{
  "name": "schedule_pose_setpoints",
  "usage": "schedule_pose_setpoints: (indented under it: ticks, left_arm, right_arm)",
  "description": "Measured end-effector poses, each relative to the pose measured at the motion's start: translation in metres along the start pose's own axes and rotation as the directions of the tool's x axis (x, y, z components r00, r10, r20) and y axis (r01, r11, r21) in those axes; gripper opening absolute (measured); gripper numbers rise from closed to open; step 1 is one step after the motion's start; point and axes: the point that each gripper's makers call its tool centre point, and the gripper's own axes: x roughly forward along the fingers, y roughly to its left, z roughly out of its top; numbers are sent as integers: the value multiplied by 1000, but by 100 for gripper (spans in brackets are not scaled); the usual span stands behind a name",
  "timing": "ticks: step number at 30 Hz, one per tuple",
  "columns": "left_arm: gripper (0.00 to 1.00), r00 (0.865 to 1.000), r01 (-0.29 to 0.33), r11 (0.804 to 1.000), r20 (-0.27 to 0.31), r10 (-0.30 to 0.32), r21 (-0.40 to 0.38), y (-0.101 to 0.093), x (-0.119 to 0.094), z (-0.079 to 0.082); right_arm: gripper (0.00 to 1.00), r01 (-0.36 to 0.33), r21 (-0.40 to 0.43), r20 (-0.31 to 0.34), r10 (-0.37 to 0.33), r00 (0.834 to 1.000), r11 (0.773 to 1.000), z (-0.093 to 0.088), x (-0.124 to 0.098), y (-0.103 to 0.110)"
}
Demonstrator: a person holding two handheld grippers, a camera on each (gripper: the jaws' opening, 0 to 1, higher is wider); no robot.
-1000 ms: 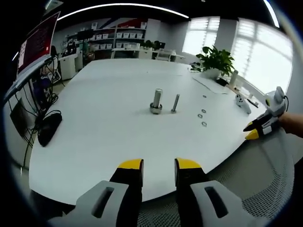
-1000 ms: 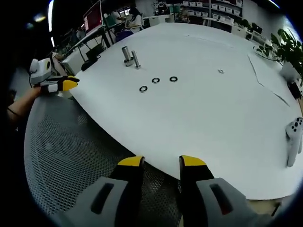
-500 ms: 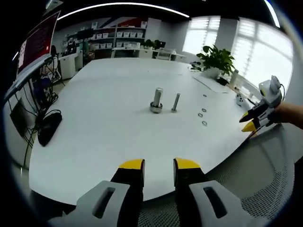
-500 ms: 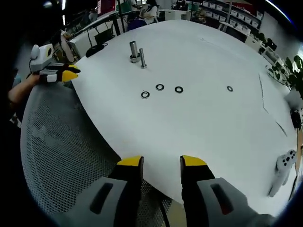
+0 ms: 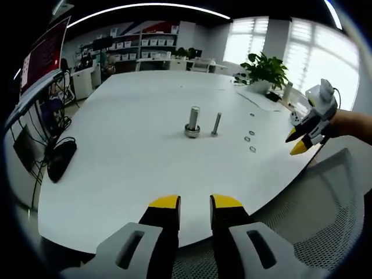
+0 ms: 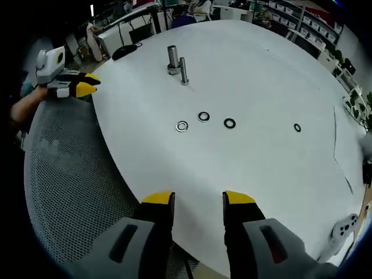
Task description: Place the washer onto the threaded stud by aligning its center hole with the stud, sliding it down to the base, and recovering from edge contact or off-axis alignment until the washer reaches the visible bottom stop.
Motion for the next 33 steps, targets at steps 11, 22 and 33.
schedule_pose_setpoints:
  ticks: [11,22,33]
  left_arm:
    - [11,1000,-13,1000,-22,12,-6,4,2,-5]
    - [11,1000,-12,1000,-29,12,-3,7,4,-5]
    - [9,999,-32,999,-41,31,-7,11,4,-8]
  right_arm:
    - [38,-71,-119,-70,63,996,990,19,17,3]
    - [39,-119,-189,-126,97,987,975,34,33,5]
    - [38,-173,-194,-138,147,979,966,49,45,10]
